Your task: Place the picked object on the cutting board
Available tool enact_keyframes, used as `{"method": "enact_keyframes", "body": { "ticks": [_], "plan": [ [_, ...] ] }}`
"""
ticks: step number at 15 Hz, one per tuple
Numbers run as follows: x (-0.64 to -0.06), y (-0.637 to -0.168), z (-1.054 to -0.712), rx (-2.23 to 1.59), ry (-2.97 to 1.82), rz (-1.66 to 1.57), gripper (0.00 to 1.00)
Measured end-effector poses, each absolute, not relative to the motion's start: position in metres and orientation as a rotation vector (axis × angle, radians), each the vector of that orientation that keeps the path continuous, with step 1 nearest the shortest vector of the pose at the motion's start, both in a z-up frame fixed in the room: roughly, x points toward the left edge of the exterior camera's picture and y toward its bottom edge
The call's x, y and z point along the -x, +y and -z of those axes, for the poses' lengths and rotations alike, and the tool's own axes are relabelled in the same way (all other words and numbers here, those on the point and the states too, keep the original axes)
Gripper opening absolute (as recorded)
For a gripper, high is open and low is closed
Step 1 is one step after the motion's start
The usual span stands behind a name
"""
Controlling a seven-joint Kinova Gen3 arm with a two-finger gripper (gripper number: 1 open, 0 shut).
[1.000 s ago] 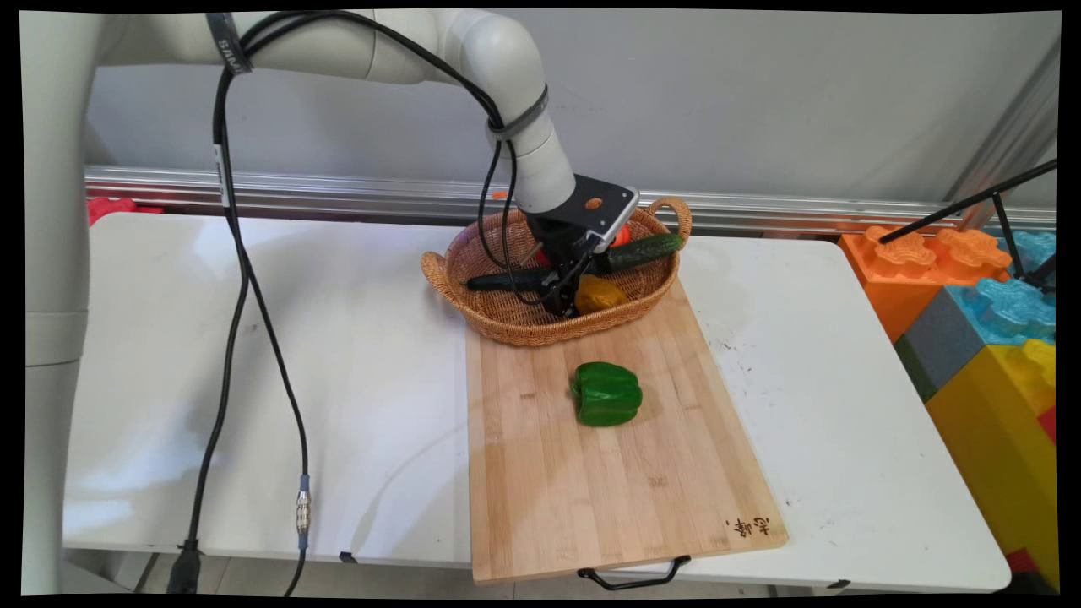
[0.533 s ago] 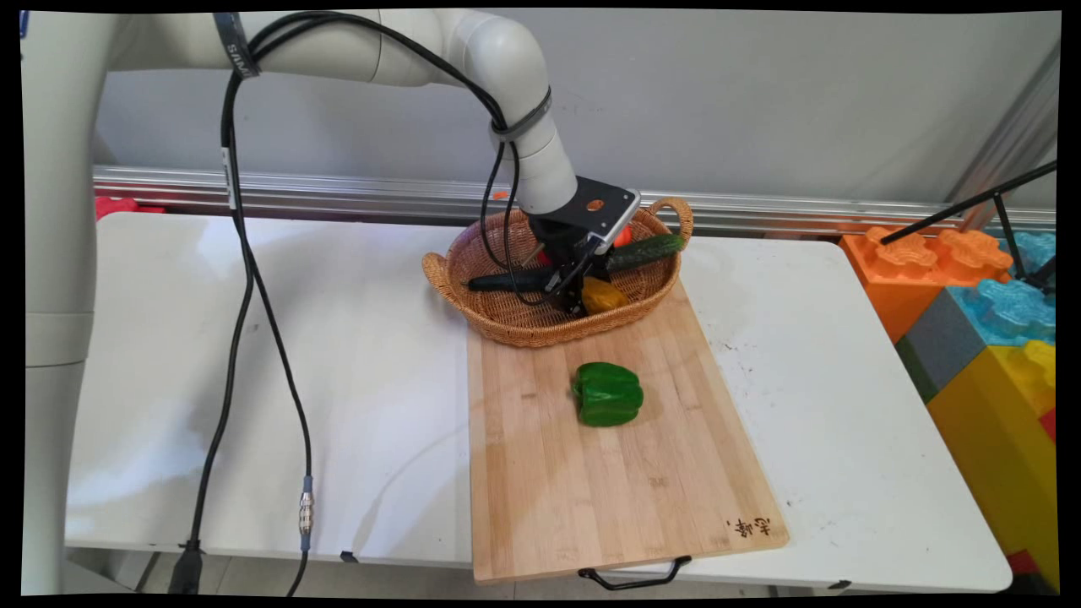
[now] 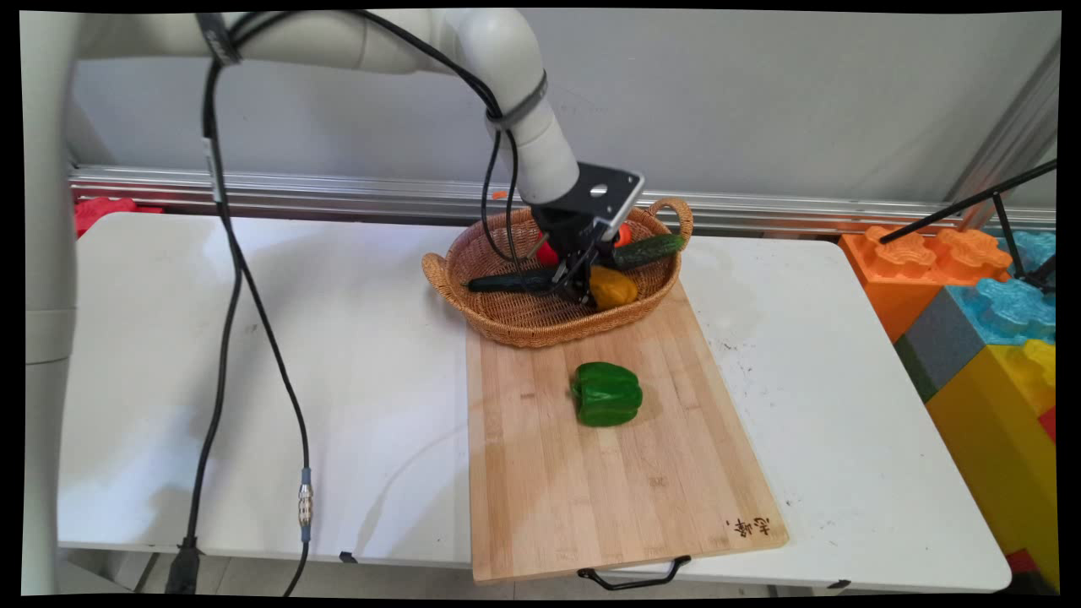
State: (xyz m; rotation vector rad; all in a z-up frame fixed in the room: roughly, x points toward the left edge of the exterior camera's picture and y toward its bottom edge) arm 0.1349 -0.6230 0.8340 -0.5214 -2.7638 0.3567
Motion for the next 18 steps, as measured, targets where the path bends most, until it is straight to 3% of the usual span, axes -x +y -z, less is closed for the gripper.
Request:
{"method": "enact_keyframes", "body": {
  "ticks": [11,18],
  "plan": [
    [-0.133,-0.539,-0.929,0.094,-2.714,-0.419,0.0],
    [-0.165,-0.46,-0.926,-0.244,-2.742,-0.29,0.0]
  ]
}}
